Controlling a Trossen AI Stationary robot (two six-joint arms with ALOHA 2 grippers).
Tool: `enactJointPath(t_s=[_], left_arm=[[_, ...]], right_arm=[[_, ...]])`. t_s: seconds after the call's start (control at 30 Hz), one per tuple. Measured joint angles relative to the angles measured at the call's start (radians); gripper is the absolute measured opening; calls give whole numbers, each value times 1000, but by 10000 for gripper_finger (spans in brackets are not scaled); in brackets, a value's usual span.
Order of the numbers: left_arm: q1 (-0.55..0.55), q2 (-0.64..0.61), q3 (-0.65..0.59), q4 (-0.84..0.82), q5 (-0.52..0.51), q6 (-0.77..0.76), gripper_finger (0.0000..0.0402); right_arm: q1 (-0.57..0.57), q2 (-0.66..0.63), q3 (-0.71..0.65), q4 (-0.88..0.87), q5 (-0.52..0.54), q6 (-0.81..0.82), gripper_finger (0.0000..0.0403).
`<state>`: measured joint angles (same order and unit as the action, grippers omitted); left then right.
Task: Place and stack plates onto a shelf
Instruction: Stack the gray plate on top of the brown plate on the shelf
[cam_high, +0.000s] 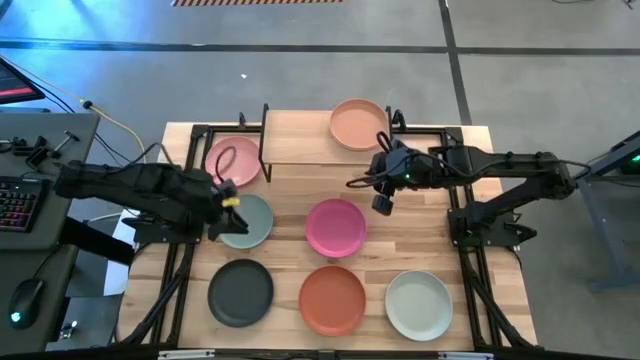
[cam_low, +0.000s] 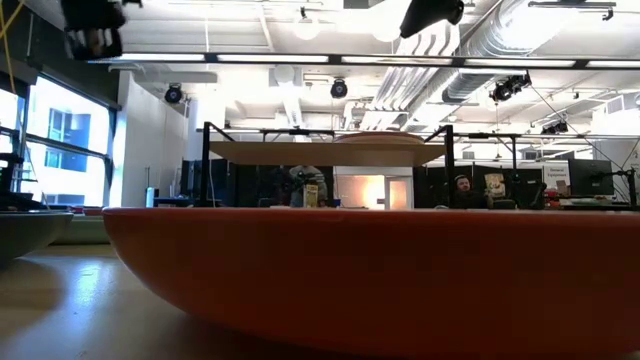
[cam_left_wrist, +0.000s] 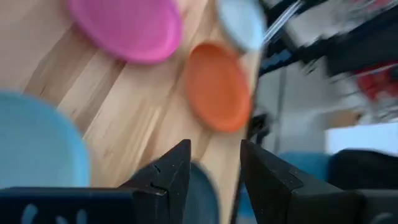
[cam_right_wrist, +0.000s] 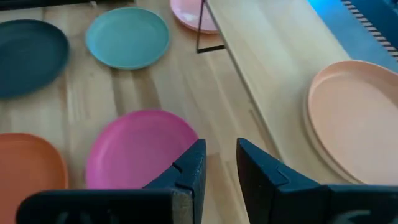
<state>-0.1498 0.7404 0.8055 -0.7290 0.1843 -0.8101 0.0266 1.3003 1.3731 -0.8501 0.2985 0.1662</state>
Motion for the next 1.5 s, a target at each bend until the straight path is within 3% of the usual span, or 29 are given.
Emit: enactJointPath(t_s=[0.27, 0.63, 1.1, 1.5], left_arm=[[-129, 84, -17, -142, -107, 1, 129], [-256, 178, -127, -165, -115, -75, 129], [-312, 321, -192, -133, -220, -18, 129], [-312, 434, -192, -98, -229, 52, 129]], right_arm=[[36, 0, 0, 0, 0, 86, 71], [42, 4, 0, 2, 0, 99, 71], [41, 50, 0, 7, 3, 122, 71], [42, 76, -1, 3, 0, 122, 71]])
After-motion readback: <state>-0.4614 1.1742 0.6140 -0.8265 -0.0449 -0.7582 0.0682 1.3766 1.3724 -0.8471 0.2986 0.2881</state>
